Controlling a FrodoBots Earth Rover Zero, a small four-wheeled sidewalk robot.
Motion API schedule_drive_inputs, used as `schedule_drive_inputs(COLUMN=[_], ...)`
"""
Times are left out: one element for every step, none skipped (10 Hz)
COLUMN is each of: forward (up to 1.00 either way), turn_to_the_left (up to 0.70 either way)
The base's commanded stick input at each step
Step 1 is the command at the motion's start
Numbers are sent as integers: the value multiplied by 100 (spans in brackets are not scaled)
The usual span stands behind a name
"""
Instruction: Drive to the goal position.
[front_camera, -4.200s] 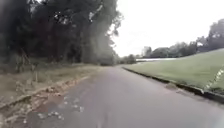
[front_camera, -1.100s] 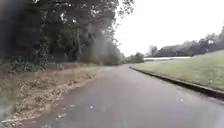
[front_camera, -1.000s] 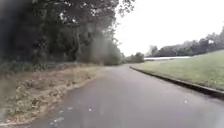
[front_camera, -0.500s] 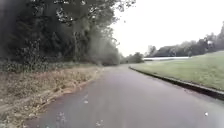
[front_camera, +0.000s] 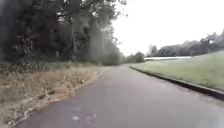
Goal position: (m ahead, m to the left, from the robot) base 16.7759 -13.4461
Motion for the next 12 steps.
schedule_drive_inputs(forward=[100, 100, 100, 100, 100, 100, 100, 100, 100, 100, 100, 100], turn_to_the_left=[0, -1, -4, -6, -9, -14, -14, -14, -14, -14, -16, -17])
